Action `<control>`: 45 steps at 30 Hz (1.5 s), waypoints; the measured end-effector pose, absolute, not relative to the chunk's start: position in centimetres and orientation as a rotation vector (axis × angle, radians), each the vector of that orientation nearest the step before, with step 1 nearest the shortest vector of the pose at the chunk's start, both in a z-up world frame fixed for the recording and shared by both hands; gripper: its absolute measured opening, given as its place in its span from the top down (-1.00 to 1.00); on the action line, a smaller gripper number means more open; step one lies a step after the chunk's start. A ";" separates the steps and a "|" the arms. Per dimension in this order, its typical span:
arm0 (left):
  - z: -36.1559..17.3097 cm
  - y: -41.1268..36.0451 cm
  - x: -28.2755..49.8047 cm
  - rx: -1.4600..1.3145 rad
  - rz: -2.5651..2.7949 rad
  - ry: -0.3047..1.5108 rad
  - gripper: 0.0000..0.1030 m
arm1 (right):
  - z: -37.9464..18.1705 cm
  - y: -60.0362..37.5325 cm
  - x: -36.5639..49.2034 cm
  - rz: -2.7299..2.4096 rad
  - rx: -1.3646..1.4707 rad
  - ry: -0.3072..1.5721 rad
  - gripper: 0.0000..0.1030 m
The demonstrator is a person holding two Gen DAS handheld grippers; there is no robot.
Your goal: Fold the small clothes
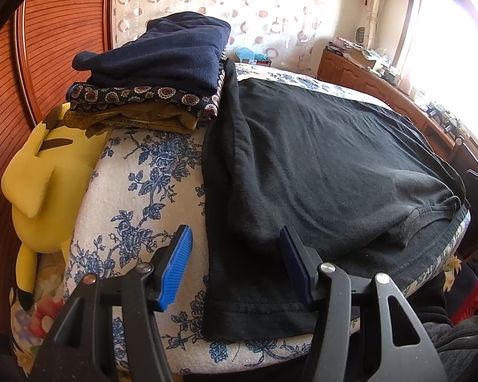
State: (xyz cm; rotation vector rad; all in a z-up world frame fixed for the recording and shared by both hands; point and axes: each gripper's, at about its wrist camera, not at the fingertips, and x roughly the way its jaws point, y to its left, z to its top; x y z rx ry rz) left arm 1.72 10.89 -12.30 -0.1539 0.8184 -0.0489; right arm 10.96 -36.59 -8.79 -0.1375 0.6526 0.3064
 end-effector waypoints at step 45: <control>-6.4 4.7 5.6 -0.171 -0.283 0.665 0.93 | -13.4 -33.6 12.7 0.329 -0.133 0.727 -0.37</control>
